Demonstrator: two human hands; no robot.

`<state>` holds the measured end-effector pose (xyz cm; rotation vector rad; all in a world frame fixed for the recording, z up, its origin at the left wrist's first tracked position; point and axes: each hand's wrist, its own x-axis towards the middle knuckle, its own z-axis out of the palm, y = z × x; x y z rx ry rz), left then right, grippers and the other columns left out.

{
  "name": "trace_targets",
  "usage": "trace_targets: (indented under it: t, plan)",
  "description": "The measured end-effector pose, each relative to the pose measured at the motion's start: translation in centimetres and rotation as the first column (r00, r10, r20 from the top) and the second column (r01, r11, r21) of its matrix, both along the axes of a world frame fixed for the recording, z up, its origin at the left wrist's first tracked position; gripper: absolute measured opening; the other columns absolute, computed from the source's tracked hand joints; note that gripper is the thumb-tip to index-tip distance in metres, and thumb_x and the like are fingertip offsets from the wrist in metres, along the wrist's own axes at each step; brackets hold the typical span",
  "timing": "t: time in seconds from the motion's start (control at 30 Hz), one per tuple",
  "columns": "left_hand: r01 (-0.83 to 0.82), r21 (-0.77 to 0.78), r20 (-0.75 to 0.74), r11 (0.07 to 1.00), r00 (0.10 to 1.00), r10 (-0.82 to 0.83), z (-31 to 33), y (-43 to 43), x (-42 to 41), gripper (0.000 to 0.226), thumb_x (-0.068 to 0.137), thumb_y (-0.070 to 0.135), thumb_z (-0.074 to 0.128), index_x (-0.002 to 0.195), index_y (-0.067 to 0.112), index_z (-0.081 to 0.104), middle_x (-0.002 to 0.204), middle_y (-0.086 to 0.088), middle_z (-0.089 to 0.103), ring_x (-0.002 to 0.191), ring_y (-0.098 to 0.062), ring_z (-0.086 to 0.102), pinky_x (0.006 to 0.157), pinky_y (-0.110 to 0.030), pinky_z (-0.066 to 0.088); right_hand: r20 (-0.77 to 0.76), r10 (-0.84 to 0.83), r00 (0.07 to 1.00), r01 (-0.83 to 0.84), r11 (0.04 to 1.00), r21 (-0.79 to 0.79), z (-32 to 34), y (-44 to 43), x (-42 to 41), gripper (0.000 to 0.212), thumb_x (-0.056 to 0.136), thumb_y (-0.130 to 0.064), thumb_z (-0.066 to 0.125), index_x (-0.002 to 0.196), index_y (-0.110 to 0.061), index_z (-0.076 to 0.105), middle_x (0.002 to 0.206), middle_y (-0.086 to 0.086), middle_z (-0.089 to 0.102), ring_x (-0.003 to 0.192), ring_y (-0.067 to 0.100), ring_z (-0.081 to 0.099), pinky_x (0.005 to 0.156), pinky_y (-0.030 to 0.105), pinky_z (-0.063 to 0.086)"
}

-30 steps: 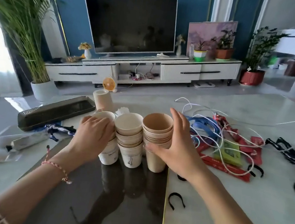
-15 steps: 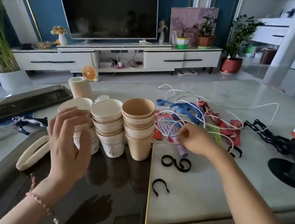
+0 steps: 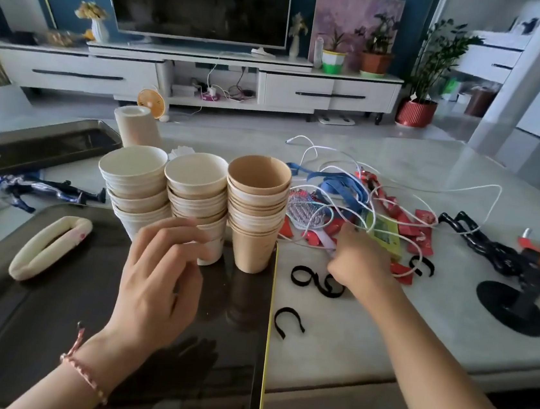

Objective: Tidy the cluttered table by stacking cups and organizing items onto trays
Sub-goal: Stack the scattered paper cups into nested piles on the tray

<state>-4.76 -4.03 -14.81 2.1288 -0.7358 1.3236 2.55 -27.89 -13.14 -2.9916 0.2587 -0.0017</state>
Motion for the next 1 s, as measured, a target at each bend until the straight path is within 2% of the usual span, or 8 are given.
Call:
trace_targets:
  t: [0.1, 0.27, 0.47, 0.63, 0.8, 0.87, 0.93, 1.0]
  plan:
    - [0.014, -0.014, -0.025, 1.0, 1.0, -0.014, 0.2, -0.5, -0.2, 0.018, 0.083, -0.002, 0.043, 0.089, 0.011, 0.055, 0.095, -0.01, 0.063, 0.096, -0.024, 0.054, 0.092, -0.025, 0.038, 0.073, 0.019, 0.997, -0.022, 0.999, 0.043, 0.2, -0.6, -0.1, 0.033, 0.086, -0.015, 0.055, 0.115, -0.006, 0.043, 0.107, 0.011, 0.061, 0.099, 0.029, 0.06, 0.067, 0.027, 0.038]
    - [0.098, 0.01, -0.065, 0.995, 0.993, -0.097, -0.1, -1.4, -1.1, 0.017, 0.084, 0.003, 0.043, 0.09, 0.014, 0.054, 0.103, 0.003, 0.057, 0.103, -0.017, 0.052, 0.093, -0.026, 0.039, 0.529, -0.027, 0.848, -0.153, 0.944, 0.293, 1.4, -2.1, -0.4, 0.015, 0.082, -0.013, 0.057, 0.096, -0.009, 0.053, 0.078, 0.007, 0.061, 0.078, 0.031, 0.059, 0.058, 0.029, 0.031]
    - [0.102, -0.035, -0.147, 0.994, 0.983, -0.106, -0.3, -1.8, -1.2, 0.016, 0.084, 0.006, 0.043, 0.09, 0.016, 0.055, 0.101, 0.008, 0.055, 0.101, -0.013, 0.051, 0.092, -0.019, 0.037, 0.753, -0.015, 0.658, -0.412, 0.829, 0.377, 2.6, -2.9, -0.4, 0.015, 0.087, -0.005, 0.055, 0.102, -0.006, 0.058, 0.094, 0.003, 0.058, 0.084, 0.02, 0.053, 0.07, 0.023, 0.037]
    - [0.081, -0.063, -0.237, 0.995, 0.967, -0.094, -0.3, -1.7, -1.3, 0.019, 0.082, 0.008, 0.042, 0.083, 0.007, 0.062, 0.096, 0.005, 0.056, 0.094, -0.011, 0.05, 0.087, -0.014, 0.037, 0.789, -0.04, 0.613, -0.501, 0.753, 0.428, 3.5, -2.6, -0.9, 0.021, 0.092, -0.008, 0.052, 0.112, -0.008, 0.059, 0.105, 0.005, 0.061, 0.092, 0.015, 0.056, 0.077, 0.01, 0.04]
    - [0.059, -0.134, -0.329, 0.989, 0.939, -0.1, -0.1, -1.9, -1.5, 0.022, 0.082, 0.012, 0.04, 0.081, 0.007, 0.061, 0.091, 0.006, 0.058, 0.088, -0.014, 0.051, 0.081, -0.013, 0.038, 0.709, -0.191, 0.678, -0.474, 0.623, 0.622, 4.6, -2.3, -1.4, 0.023, 0.096, -0.018, 0.046, 0.115, -0.011, 0.057, 0.101, -0.002, 0.059, 0.092, 0.009, 0.062, 0.082, 0.026, 0.051]
    - [0.057, -0.157, -0.352, 0.986, 0.93, -0.11, 0.0, -2.1, -1.6, 0.022, 0.083, 0.013, 0.039, 0.082, 0.008, 0.06, 0.09, 0.009, 0.057, 0.088, -0.012, 0.05, 0.081, -0.01, 0.037, 0.614, -0.272, 0.741, -0.434, 0.504, 0.747, 5.3, -2.2, -1.7, 0.016, 0.095, -0.019, 0.049, 0.108, -0.016, 0.058, 0.094, -0.004, 0.059, 0.093, 0.025, 0.064, 0.082, 0.045, 0.053]
    - [0.059, -0.175, -0.375, 0.983, 0.919, -0.122, 0.2, -2.1, -1.6, 0.021, 0.084, 0.015, 0.039, 0.085, 0.012, 0.06, 0.091, 0.013, 0.057, 0.087, -0.01, 0.05, 0.081, -0.009, 0.036, 0.535, -0.325, 0.78, -0.393, 0.411, 0.822, 6.4, -2.0, -2.3, 0.008, 0.093, -0.021, 0.053, 0.096, -0.022, 0.06, 0.09, 0.005, 0.063, 0.088, 0.034, 0.065, 0.077, 0.051, 0.054]
    - [0.039, -0.224, -0.414, 0.974, 0.901, -0.132, 0.4, -2.0, -1.7, 0.017, 0.087, 0.012, 0.044, 0.087, 0.019, 0.059, 0.087, 0.015, 0.057, 0.082, -0.007, 0.05, 0.074, -0.009, 0.037, 0.53, -0.312, 0.788, -0.412, 0.371, 0.832, 7.4, -1.7, -3.3, 0.007, 0.09, -0.02, 0.058, 0.086, -0.025, 0.063, 0.077, 0.005, 0.065, 0.072, 0.024, 0.067, 0.057, 0.038, 0.056]
